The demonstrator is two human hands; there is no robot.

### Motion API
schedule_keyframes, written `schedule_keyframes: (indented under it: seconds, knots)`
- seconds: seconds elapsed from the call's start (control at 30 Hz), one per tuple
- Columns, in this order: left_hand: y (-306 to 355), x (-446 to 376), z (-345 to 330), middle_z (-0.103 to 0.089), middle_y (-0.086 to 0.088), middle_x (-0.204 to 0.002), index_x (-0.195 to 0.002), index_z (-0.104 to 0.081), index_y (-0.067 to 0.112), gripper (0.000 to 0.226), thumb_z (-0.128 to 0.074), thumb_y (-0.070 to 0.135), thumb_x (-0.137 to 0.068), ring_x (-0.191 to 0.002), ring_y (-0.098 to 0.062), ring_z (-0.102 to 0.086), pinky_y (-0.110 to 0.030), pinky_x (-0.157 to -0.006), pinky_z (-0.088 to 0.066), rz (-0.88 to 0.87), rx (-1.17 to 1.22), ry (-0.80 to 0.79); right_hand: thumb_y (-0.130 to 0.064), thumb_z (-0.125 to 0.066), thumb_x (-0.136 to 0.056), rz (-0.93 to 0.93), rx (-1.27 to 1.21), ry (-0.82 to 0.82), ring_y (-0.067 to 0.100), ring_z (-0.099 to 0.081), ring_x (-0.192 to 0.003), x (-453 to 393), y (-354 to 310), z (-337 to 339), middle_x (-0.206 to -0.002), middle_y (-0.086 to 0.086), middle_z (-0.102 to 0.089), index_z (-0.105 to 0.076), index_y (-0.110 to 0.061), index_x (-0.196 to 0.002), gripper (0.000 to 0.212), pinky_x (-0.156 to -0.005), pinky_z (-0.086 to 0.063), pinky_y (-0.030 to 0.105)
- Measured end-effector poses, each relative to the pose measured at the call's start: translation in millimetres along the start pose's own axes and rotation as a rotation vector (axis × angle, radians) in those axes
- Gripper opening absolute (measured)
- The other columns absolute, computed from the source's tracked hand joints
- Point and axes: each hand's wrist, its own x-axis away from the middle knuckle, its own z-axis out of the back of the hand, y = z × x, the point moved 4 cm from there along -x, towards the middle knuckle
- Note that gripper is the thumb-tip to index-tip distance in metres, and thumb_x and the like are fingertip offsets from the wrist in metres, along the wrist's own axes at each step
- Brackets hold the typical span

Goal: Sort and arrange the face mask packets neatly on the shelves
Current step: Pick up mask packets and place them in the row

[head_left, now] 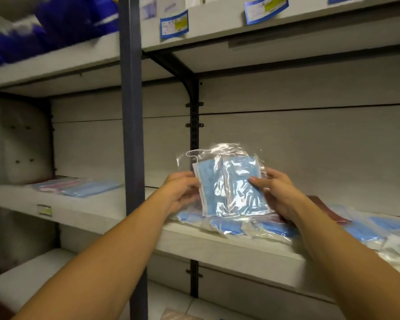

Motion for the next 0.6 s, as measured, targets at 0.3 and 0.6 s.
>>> schedule_keyframes:
  seconds: [0.3,0.6]
  knots:
    - [18,59,34,-0.077,-0.015,-0.095,-0.103,-0.069,0.002,0.018,-0.071,-0.005,-0.087,-0.083,-0.025,-0.076,-0.034,-0.072,-0.063,-0.215,-0.157,0.145,0.011,-0.069,-0.083,-0.019,0.072,-0.152,0.039,-0.072,-0.098,15,0,-40,-0.111,0.025,-0.072,-0.065,0.002,-0.115,0.034,-0.097,-0.054,0.054]
    - [52,101,58,-0.075,-0.011,-0.099,-0.104,-0.068,0.008,0.018,-0.074,0.001,-0.088,-0.081,-0.017,-0.076,-0.026,-0.064,-0.060,-0.315,-0.275,0.195,0.002,-0.074,-0.084,0.052,0.104,-0.114,0.032,-0.074,-0.097,28,-10,-64,-0.098,0.014,-0.076,-0.071,-0.003,-0.105,0.022,-0.073,-0.063,0.035]
